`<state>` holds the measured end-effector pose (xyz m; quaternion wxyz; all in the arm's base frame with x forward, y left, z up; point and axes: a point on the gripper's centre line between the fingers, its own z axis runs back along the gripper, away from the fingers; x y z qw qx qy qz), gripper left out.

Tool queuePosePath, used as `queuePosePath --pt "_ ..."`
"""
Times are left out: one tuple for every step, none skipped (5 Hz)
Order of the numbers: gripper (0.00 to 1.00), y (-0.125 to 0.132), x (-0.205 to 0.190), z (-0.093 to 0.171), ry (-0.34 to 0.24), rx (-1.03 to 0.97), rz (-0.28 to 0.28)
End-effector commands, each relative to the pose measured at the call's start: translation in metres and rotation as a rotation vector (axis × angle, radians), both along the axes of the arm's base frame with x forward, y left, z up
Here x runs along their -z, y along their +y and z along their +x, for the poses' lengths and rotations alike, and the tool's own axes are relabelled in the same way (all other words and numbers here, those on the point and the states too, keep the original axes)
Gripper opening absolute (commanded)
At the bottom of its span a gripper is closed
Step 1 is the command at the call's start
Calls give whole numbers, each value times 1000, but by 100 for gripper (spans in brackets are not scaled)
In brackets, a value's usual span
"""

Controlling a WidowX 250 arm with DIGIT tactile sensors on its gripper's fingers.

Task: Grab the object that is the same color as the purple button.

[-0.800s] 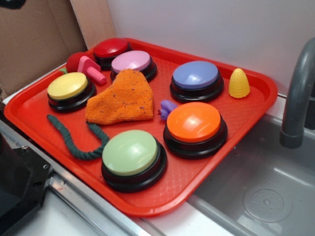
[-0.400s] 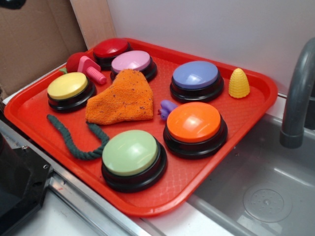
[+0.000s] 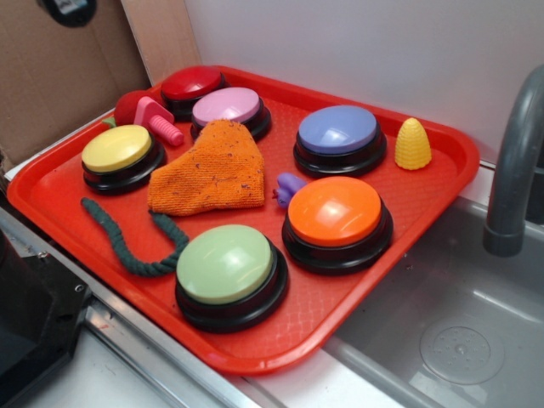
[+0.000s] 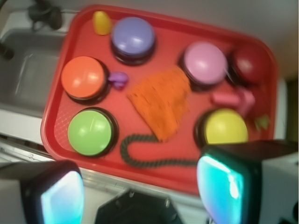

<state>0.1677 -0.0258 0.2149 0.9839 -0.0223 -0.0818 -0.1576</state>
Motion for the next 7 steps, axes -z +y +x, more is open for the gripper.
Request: queuePosePath --pt "100 -8 21 40 -118 433 12" --pt "100 -12 37 45 -135 604 32" --pt "100 -11 53 50 -153 733 42" --pt "100 -11 81 63 -148 868 -8" --pt "100 -20 103 72 -155 959 18" --pt "100 -28 117 79 -182 1079 26" --pt "100 -36 135 80 -168 1117 24"
